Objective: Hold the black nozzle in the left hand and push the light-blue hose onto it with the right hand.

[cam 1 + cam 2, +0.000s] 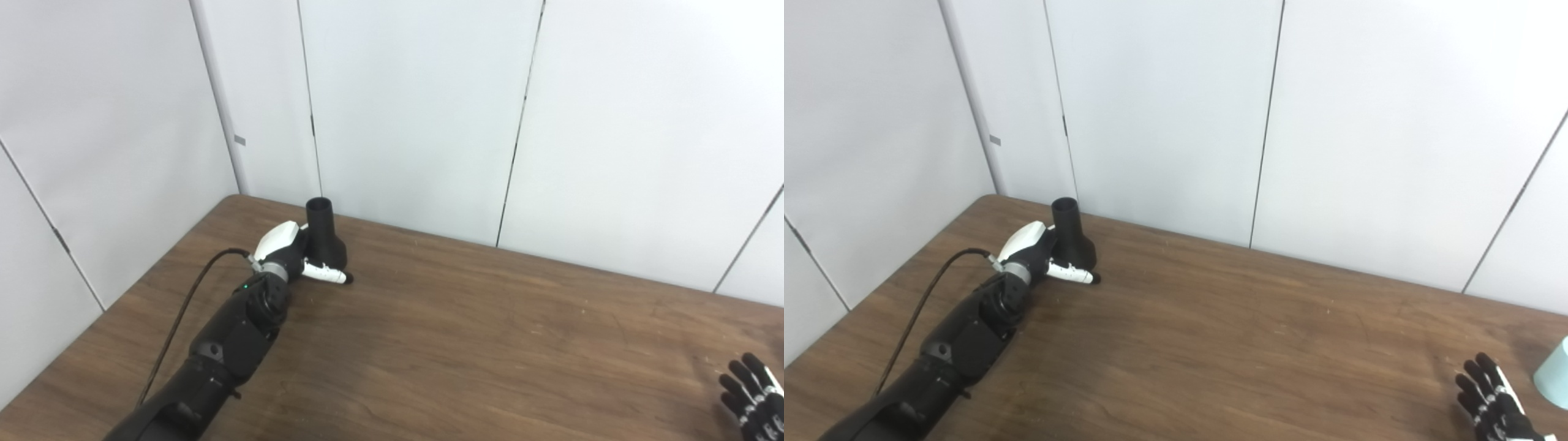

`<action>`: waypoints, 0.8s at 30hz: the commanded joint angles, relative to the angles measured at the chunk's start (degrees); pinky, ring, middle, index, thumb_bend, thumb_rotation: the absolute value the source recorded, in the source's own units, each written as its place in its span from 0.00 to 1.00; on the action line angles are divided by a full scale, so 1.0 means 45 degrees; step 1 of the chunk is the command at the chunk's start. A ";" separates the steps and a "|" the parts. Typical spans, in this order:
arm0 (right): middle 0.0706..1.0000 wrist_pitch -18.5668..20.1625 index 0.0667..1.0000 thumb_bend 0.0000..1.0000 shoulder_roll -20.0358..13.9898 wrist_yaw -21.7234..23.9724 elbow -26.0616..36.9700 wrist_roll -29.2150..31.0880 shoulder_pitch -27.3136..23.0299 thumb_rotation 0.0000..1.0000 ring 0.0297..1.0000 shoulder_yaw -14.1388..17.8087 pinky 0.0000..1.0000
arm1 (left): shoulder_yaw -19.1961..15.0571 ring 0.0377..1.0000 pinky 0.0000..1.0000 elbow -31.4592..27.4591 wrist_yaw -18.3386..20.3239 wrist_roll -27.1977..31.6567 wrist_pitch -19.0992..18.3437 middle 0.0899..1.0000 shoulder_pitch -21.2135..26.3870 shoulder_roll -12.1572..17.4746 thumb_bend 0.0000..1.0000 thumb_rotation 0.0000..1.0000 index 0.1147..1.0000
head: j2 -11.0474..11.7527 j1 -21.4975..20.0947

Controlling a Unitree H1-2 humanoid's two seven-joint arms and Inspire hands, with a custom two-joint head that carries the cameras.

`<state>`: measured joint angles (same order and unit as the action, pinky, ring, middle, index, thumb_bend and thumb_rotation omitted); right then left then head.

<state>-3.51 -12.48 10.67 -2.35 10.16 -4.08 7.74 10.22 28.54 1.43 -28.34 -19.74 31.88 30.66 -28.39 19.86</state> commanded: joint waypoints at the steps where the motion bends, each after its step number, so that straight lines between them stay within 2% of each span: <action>1: 0.95 -0.0108 0.97 0.61 0.0198 -0.0031 -0.0040 0.0138 0.0119 1.00 0.93 -0.0086 0.94 | 0.0330 0.98 1.00 -0.0102 0.0187 -0.0435 0.0291 0.89 0.0510 0.0375 1.00 0.33 0.83 | -0.0032 0.0013; 11: 0.94 -0.0018 0.97 0.62 0.0179 0.0030 0.0042 0.0241 0.0161 1.00 0.93 -0.0063 0.94 | 0.1320 0.99 1.00 0.0063 0.0173 -0.1471 0.0114 0.88 0.0589 0.0721 1.00 0.35 0.82 | -0.0102 0.0035; 18: 0.94 0.0094 0.97 0.63 0.0130 0.0021 0.0224 0.0221 0.0202 1.00 0.93 -0.0058 0.93 | 0.1255 1.00 1.00 0.0126 0.0152 -0.1443 -0.0146 0.89 0.0578 0.0517 1.00 0.37 0.80 | -0.0129 0.0022; 24: 0.93 0.0161 0.97 0.63 0.0106 -0.0019 0.0338 0.0163 0.0233 1.00 0.93 -0.0074 0.93 | 0.1093 0.99 1.00 0.0401 0.0068 -0.1181 0.0207 0.88 0.0586 0.0413 0.99 0.35 0.79 | -0.0185 0.0007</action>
<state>-2.33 -12.47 10.72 -1.52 10.37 -3.65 7.54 14.84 29.60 1.60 -33.04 -19.35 33.48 32.44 -29.09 19.86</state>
